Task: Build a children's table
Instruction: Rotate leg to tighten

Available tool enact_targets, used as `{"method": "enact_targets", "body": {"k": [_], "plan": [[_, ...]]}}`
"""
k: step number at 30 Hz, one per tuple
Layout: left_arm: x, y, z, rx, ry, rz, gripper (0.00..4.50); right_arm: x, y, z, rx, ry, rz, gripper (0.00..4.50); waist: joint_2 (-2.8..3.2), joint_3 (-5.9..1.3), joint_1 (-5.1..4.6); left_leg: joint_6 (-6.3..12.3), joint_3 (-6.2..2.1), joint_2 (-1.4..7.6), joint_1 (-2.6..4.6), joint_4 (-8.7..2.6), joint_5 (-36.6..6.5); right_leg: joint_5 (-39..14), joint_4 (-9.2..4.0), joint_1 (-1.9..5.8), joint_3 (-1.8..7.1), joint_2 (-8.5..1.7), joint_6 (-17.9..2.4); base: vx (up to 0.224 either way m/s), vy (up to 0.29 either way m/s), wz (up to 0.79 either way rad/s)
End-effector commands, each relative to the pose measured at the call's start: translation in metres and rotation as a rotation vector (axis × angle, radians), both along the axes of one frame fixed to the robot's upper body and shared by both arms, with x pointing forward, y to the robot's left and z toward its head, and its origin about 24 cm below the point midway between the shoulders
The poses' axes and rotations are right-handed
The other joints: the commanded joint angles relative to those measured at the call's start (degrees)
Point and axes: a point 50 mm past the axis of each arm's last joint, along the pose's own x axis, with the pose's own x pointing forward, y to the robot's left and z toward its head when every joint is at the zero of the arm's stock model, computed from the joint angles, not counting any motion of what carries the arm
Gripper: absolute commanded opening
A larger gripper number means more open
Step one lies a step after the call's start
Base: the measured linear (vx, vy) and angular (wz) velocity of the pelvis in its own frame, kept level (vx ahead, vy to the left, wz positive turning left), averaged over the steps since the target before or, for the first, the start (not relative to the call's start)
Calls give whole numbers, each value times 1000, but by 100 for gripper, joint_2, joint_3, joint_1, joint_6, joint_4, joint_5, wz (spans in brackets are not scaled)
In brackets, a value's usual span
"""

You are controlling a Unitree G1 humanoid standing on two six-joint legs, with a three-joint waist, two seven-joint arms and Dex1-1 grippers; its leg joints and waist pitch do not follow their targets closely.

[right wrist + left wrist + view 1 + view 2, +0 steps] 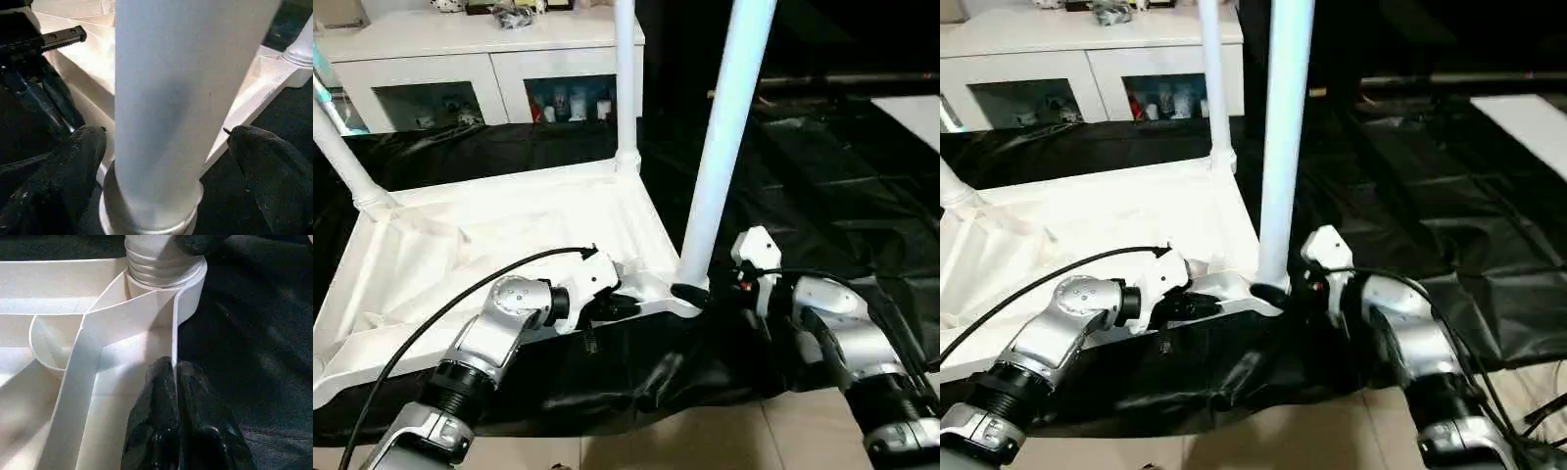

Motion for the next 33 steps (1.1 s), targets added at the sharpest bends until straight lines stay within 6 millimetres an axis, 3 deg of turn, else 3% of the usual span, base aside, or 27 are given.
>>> {"method": "enact_targets", "body": {"k": [1, 4, 7, 16, 17, 21, 30, 33], "plan": [[-9, 11, -23, 117, 102, 21, 0, 2, 2, 2, -21, -11, 30, 445, -84, -277, -26, 249, -18, 98, 82, -477, -1736, -1702, -474, 217, 170, -217, -1002, 0, 0, 0], [-10, 11, -23, 111, 131, 19, 0, 2, 3, 1, -23, -3, 49, 445, -94, -280, -25, 260, -13, 97, 81, -475, -1734, -1669, -475, 219, 172, -220, -1022, 0, 0, 0], [-7, 10, -20, 96, 125, 33, 56, 4, 4, 0, -26, -6, 52, 450, -104, -275, -33, 258, -8, 93, 74, -473, -1748, -1712, -480, 219, 168, -223, -1056, 0, 0, 0], [-4, 10, -18, 91, 108, 37, 56, 5, 6, -1, -20, -4, 60, 450, -96, -262, -38, 220, -20, 100, 86, -496, -1898, -1977, -513, 203, 167, -224, -979, 0, 0, 0], [-4, 11, -17, 90, 112, 38, 27, 5, 6, -1, -20, -3, 64, 450, -93, -254, -44, 207, -23, 101, 84, -504, -1938, -1983, -512, 199, 166, -216, -981, 0, 0, 0], [-4, 12, -17, 77, 142, 39, 14, 5, 8, -4, -32, 14, 97, 450, -98, -253, -47, 197, -20, 95, 84, -504, -1993, -2053, -517, 198, 168, -223, -979, 0, 0, 0], [-8, 14, -18, 84, 171, 2, 7, 13, 12, -5, -39, 28, 72, 450, -96, -267, -132, 282, -13, 98, 67, -492, -1804, -1689, -484, 215, 167, -226, -1155, 0, 0, 0], [-9, 14, -18, 86, 174, 0, 0, 14, 12, -5, -29, 37, 68, 411, -100, -265, -132, 291, -12, 102, 63, -497, -1783, -1671, -479, 219, 164, -225, -1177, 0, 0, 0]]}}
